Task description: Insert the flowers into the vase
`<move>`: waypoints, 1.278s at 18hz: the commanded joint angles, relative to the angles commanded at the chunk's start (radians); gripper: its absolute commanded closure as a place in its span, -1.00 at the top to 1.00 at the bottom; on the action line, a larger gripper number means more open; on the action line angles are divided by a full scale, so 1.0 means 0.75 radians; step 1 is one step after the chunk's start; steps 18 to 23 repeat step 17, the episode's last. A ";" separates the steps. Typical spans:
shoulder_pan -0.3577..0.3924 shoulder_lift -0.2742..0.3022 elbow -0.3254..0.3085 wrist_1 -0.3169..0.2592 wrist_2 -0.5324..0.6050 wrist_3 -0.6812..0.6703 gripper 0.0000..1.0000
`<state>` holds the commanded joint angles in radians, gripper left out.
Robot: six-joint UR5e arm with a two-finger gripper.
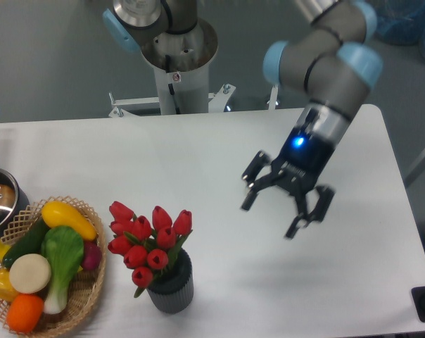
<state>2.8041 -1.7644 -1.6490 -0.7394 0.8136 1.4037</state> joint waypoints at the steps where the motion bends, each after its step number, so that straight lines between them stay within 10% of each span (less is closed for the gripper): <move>1: 0.006 0.035 -0.004 -0.004 0.127 -0.016 1.00; 9: 0.004 0.303 -0.119 -0.175 0.849 0.036 1.00; 23: 0.012 0.326 -0.115 -0.239 0.873 0.096 1.00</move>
